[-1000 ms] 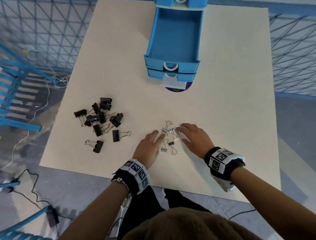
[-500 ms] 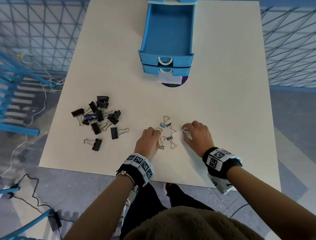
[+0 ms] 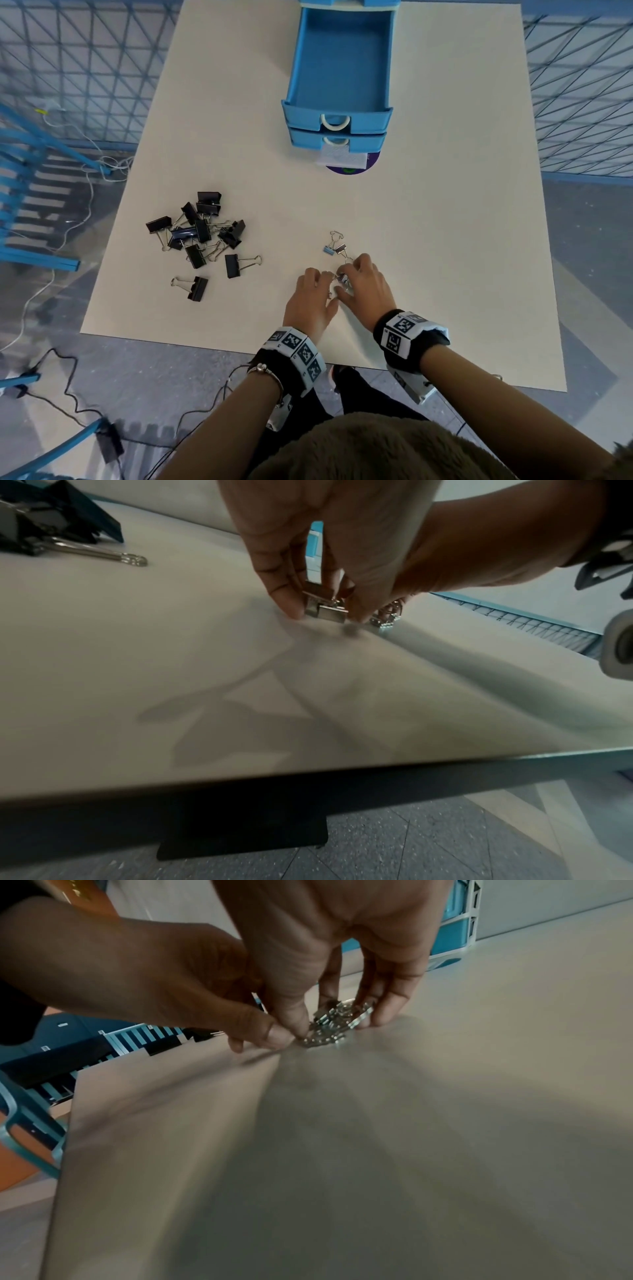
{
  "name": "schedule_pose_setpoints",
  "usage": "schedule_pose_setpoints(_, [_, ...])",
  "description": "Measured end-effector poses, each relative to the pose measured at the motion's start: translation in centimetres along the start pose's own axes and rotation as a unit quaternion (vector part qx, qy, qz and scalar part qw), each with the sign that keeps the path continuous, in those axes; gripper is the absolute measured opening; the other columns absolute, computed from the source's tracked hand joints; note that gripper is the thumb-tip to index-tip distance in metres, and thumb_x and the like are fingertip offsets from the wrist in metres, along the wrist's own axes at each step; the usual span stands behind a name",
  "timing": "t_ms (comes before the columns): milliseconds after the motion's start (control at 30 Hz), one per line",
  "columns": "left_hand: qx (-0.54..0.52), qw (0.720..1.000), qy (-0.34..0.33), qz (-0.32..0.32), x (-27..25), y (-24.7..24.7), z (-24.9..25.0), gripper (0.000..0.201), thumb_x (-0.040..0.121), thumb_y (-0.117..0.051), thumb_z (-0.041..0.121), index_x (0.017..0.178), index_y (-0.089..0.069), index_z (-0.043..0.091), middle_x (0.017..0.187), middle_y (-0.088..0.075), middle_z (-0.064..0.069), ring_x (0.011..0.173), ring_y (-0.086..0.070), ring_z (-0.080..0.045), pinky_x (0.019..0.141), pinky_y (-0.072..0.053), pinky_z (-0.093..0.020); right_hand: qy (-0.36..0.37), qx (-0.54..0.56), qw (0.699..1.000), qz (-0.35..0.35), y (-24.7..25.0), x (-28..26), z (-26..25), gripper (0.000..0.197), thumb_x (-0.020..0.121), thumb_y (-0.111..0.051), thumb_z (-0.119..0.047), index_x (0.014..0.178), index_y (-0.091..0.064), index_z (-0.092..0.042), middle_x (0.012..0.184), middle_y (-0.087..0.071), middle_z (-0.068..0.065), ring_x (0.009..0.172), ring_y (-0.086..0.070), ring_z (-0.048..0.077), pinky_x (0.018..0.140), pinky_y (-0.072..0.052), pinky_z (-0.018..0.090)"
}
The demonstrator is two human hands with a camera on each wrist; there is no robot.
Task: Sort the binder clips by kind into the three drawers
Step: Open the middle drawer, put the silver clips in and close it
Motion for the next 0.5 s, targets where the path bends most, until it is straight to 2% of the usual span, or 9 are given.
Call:
schedule_pose_setpoints(133, [0.022,0.999,0.04,-0.009,0.5,0.0,-0.4,0.032,0.093,-0.045,0.015,0.125,-0.044,0.013,0.126,-0.043,-0.008,0.113,-0.04,-0.023,0.076,-0.046,-0.032,-0.012,0.014,1.0,0.008,-0.1,0.2,0.2,0.018,0.087,-0.055,-0.009,0.102,-0.059,0.0,0.107,-0.052,0.023,0.092,-0.054,0.036,0.074,-0.045,0.038])
schedule_pose_setpoints(300, [0.039,0.998,0.042,-0.004,0.8,0.3,-1.0,0.033,0.093,-0.039,0.005,0.123,-0.047,0.015,0.123,-0.048,-0.008,0.114,-0.041,-0.024,0.077,-0.042,-0.031,-0.022,0.036,0.999,0.006,0.0,0.3,0.8,0.019,0.088,-0.049,-0.002,0.102,-0.061,0.0,0.108,-0.054,0.023,0.096,-0.054,0.036,0.074,-0.045,0.036])
schedule_pose_setpoints(400, [-0.005,1.0,0.01,0.007,0.7,0.7,-1.0,0.03,0.089,-0.044,0.001,0.115,-0.055,0.01,0.115,-0.054,-0.012,0.105,-0.046,-0.029,0.078,-0.043,-0.034,-0.027,0.075,0.997,0.002,0.5,-0.1,1.4,0.02,0.085,-0.053,0.0,0.1,-0.065,-0.003,0.106,-0.057,0.02,0.093,-0.058,0.034,0.076,-0.044,0.032])
schedule_pose_setpoints(500, [-0.065,0.997,-0.019,0.044,0.4,1.9,-1.0,0.025,0.083,-0.051,-0.003,0.103,-0.062,0.007,0.102,-0.061,-0.015,0.093,-0.054,-0.033,0.079,-0.048,-0.044,-0.023,0.101,0.995,0.015,2.2,-0.7,1.8,0.018,0.08,-0.06,0.0,0.094,-0.069,-0.005,0.1,-0.061,0.017,0.086,-0.061,0.032,0.073,-0.039,0.024])
Point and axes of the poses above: each hand's wrist, its own x-axis towards the middle knuckle, its own y-axis out of the back of the hand, z = x × y, the point moved 9 cm from there along x, towards the middle knuckle
